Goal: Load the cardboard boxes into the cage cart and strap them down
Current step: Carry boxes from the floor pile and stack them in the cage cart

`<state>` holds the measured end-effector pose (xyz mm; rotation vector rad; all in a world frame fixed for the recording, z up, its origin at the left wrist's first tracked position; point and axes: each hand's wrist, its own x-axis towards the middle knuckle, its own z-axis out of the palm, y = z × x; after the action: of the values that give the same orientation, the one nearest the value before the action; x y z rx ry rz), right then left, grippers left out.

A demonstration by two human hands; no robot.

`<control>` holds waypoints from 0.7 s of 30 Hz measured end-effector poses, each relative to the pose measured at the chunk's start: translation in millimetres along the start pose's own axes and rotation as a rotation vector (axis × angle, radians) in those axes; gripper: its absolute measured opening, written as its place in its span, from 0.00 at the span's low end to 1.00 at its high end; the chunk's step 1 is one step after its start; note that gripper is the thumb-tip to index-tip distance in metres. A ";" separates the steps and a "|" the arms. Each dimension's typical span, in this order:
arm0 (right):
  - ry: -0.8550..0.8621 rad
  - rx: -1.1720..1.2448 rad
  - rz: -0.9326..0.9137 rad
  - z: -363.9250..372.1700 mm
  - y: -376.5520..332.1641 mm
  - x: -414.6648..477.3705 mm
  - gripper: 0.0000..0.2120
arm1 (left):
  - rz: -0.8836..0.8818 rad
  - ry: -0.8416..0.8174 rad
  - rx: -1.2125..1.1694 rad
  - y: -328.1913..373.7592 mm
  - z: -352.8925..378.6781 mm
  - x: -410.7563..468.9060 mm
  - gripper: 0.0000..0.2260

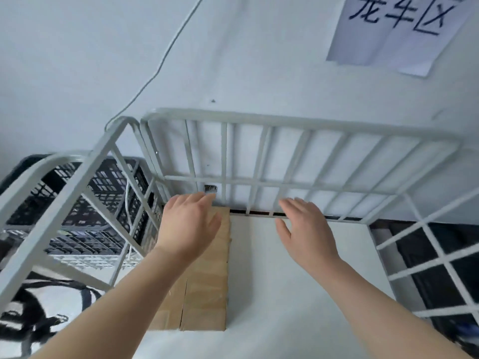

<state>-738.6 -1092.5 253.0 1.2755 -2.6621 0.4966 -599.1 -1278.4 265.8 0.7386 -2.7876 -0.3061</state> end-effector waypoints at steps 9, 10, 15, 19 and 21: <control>0.119 -0.123 0.299 -157.2 -5.2 -127.0 0.15 | 0.369 -0.014 -0.120 119.0 -96.8 -58.3 0.18; 0.144 -0.122 0.323 -168.8 -7.8 -140.5 0.14 | 0.401 -0.014 -0.129 128.1 -101.2 -65.8 0.18; 0.240 -0.184 0.556 -231.5 -31.8 -251.2 0.18 | 0.631 -0.074 -0.185 193.2 -130.2 -126.3 0.17; 0.297 -0.202 0.756 -267.9 -50.3 -341.6 0.19 | 0.814 -0.149 -0.223 248.7 -138.5 -180.4 0.19; 0.322 -0.239 0.840 -284.8 -58.9 -388.5 0.18 | 0.890 -0.208 -0.238 277.4 -139.5 -212.7 0.20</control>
<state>-451.5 -742.1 427.0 -0.0383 -2.7388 0.3991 -507.2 -954.0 432.9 -0.6210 -2.8567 -0.5264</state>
